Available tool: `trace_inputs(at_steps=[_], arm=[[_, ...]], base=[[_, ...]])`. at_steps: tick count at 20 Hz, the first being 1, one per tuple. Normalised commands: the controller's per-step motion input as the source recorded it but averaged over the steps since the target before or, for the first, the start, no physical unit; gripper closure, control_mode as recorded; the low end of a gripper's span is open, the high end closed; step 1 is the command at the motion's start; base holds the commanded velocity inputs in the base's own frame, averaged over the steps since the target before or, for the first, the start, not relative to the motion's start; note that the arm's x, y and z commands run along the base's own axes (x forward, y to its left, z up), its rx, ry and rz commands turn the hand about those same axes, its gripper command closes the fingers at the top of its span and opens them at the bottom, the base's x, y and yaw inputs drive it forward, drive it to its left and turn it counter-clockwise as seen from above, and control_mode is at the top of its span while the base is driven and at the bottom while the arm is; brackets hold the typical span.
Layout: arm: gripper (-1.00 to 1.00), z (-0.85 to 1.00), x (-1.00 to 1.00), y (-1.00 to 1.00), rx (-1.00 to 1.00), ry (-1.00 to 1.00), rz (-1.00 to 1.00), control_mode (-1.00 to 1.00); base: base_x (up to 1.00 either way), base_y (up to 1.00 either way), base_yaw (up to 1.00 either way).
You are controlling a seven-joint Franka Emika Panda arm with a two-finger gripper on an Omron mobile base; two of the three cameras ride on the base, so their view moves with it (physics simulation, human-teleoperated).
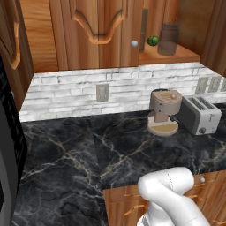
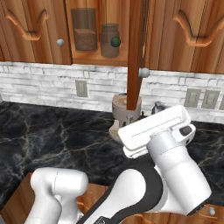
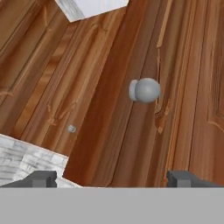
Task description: Pick the jar and jar from the dining table and place them in the open cabinet. Close the cabinet after placing the objects.
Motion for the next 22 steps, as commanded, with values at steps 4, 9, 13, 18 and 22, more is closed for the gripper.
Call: trace_inputs(at_steps=[4, 9, 13, 18, 22], arm=[[-1.0, 0.03, 0.23, -0.05, -0.04, -0.03, 0.09, -1.0], [-1.0, 0.03, 0.47, -0.12, -0.03, 0.0, 0.16, -1.0], [-1.0, 0.0, 0.12, -0.26, -0.03, -0.05, 0.15, -1.0], [-1.0, 0.0, 0.01, -0.28, -0.02, -0.09, 0.13, -1.0], [-1.0, 0.01, 0.45, -0.26, 0.0, -0.05, 0.14, -1.0]], base=[[0.0, 0.0, 0.0], [0.0, 0.0, 0.0], [0.0, 0.0, 0.0], [0.0, 0.0, 0.0], [0.0, 0.0, 0.0]])
